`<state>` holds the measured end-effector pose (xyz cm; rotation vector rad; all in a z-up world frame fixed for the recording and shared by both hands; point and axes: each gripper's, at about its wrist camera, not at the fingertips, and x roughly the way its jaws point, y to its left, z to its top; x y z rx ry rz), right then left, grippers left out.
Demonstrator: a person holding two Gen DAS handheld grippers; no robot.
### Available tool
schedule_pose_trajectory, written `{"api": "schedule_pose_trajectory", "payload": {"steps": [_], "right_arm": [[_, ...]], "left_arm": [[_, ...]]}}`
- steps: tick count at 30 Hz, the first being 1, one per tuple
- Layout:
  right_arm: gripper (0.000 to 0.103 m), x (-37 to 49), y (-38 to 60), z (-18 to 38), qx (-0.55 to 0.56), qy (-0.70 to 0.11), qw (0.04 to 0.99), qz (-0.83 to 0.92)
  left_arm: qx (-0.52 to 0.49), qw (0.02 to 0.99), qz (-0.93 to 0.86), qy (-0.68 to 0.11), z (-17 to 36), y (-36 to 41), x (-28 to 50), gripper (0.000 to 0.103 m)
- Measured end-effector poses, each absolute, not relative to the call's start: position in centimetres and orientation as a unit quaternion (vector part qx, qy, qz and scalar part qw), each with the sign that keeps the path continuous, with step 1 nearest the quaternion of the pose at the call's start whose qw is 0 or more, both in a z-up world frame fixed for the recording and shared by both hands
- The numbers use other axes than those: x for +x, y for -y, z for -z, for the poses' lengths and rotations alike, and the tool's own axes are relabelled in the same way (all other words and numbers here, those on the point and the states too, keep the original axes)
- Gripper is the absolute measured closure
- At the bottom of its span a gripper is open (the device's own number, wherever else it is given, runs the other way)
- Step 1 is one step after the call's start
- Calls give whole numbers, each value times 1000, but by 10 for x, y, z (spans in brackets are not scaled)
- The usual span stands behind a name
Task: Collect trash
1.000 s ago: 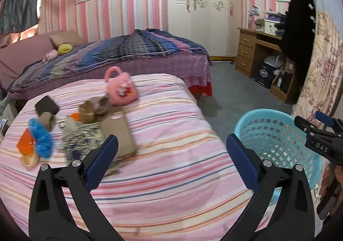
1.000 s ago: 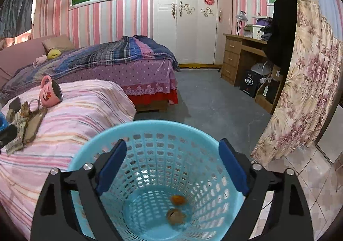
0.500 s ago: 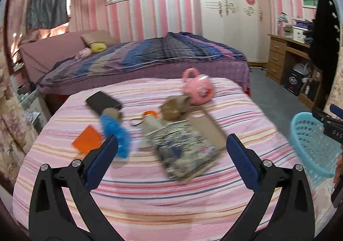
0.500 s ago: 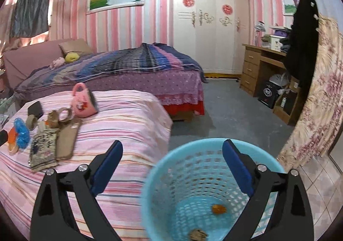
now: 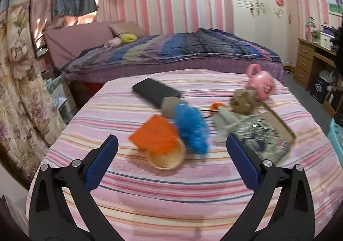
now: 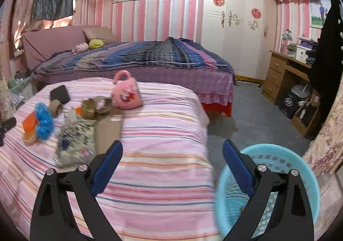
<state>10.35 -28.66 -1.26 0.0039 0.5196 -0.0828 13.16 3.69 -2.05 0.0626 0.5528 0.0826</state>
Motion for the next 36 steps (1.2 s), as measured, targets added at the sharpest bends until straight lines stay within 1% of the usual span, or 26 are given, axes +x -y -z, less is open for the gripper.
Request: {"api": "schedule_pose_trajectory", "payload": {"steps": [4,7,10,15,22,31,34,35,36], "right_arm": [[11,116,265,3,9,-252,967,23],[11,127,250,3,1,-253,967,17],[11,134,237,14,-8,-261,965,13],[11,143,228,35,-31,-285,958,15],[11,152,237,42,-36,-296,954,16],[11,161,240,51,-37,-309,950,12],[11,164,245,54,-28,-312,950,14],[11,165,246,54,-25,-313,949,14],[11,166,247,55,-20,-314,949,14]], "left_arm": [[-1,957,-51,-284,19,-63,141,5],[-5,957,-61,-282,19,-78,141,5],[-1,956,-68,-284,20,-86,144,5],[-2,948,-75,-310,34,-97,153,5],[9,930,-81,-357,58,-101,168,5],[8,923,-63,-380,76,-85,200,6],[-8,925,-54,-376,75,-88,207,10],[-14,926,-48,-373,73,-89,208,14],[-17,927,-45,-372,73,-89,209,21]]}}
